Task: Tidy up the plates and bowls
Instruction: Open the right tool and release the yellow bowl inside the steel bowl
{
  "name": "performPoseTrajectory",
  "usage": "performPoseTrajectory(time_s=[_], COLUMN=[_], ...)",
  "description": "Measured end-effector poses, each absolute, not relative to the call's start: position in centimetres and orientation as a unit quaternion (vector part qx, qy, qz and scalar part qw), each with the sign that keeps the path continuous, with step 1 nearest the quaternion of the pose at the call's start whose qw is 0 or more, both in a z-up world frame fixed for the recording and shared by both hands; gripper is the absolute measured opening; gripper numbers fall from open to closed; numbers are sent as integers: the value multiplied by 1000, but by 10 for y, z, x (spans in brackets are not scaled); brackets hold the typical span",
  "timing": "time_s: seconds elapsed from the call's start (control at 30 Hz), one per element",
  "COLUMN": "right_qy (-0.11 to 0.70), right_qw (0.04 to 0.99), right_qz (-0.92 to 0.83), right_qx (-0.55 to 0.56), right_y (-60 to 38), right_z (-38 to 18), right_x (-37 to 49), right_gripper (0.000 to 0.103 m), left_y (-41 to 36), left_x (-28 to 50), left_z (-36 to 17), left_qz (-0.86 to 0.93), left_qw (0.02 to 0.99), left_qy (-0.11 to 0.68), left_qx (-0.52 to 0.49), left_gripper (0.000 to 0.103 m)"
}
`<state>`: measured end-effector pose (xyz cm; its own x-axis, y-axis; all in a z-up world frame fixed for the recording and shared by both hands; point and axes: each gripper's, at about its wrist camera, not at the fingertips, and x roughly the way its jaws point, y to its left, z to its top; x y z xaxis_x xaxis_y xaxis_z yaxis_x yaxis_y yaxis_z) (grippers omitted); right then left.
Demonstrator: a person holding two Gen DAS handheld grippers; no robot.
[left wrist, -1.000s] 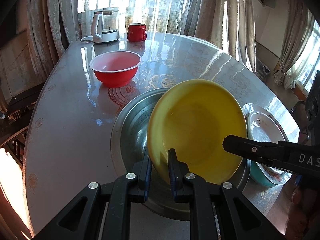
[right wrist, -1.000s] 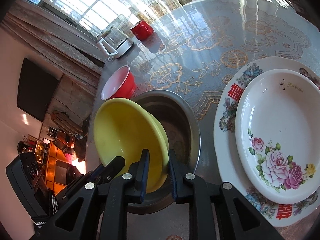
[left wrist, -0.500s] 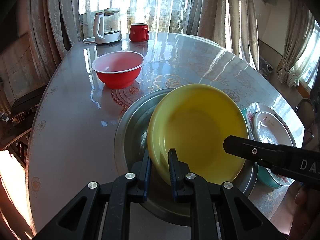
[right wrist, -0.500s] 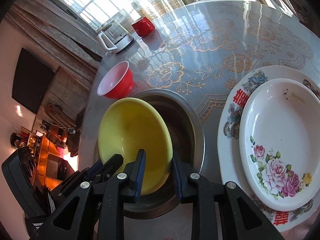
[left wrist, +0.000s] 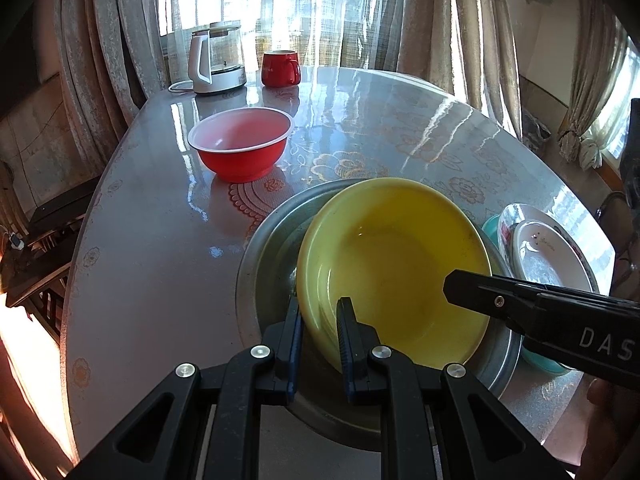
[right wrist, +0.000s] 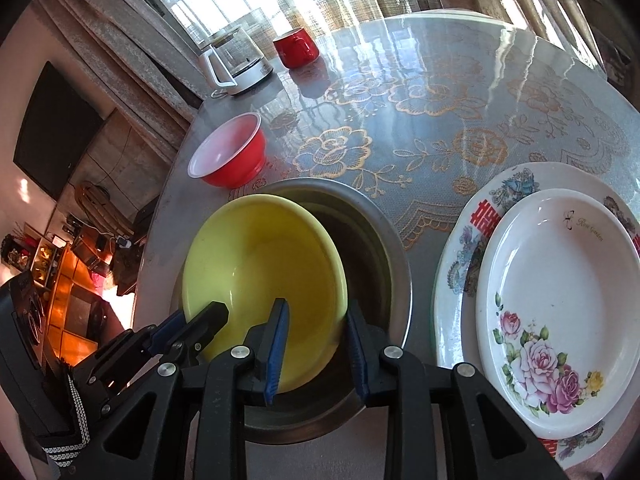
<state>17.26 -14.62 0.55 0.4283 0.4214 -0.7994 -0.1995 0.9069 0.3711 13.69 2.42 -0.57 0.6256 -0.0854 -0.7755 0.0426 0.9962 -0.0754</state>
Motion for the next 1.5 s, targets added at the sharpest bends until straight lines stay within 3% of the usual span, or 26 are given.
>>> performPoseTrajectory(time_s=[1.1, 1.4, 1.5], right_qy=[485, 486, 487], right_qw=[852, 847, 846], right_qz=[166, 179, 180], right_qx=[106, 120, 124], right_y=[-155, -155, -155], right_z=[16, 14, 14], right_x=[169, 166, 167], right_gripper=[32, 31, 31], left_y=[27, 33, 31], left_x=[141, 133, 127], left_z=[-5, 4, 11], left_qz=[-41, -48, -52], left_qw=[902, 909, 915], left_qy=[430, 412, 397], left_qx=[-18, -43, -46], left_gripper=[20, 37, 53])
